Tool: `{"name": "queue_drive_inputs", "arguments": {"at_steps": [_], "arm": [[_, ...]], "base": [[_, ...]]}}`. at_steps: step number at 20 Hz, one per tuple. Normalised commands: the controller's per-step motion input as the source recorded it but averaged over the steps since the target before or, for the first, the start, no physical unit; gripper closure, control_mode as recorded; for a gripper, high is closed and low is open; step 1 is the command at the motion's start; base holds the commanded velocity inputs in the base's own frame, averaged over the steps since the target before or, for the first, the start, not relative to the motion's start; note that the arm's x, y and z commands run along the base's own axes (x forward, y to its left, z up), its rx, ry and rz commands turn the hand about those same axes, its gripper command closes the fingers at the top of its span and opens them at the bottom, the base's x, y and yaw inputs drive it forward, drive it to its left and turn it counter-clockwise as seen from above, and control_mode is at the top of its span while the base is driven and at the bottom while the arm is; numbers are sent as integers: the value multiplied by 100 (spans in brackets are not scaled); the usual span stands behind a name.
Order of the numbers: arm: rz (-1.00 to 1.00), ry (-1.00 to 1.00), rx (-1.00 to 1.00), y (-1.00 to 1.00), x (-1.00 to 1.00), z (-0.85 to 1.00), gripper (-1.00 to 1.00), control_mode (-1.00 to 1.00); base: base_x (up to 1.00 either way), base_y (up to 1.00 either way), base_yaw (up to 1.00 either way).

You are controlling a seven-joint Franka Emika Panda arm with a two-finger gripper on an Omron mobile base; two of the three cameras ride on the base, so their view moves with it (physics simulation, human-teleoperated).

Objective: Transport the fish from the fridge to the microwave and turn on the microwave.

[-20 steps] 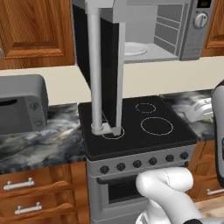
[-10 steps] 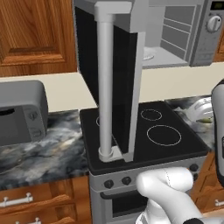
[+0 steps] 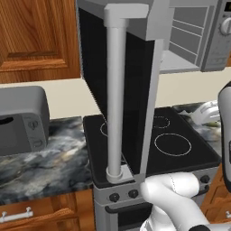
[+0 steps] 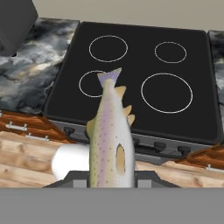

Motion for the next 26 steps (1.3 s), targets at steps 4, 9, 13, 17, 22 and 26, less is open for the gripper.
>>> {"name": "queue_drive_inputs", "arguments": {"at_steps": [4,9,13,17,22,26], "arm": [[0,0,0,0,0,0,100,100],[0,0,0,0,0,0,100,100],[0,0,0,0,0,0,100,100],[0,0,0,0,0,0,100,100],[0,0,0,0,0,0,100,100],[0,0,0,0,0,0,100,100]], "base": [[42,5,0],[7,0,0],[0,0,0],[0,0,0],[0,0,0],[0,0,0]]}}
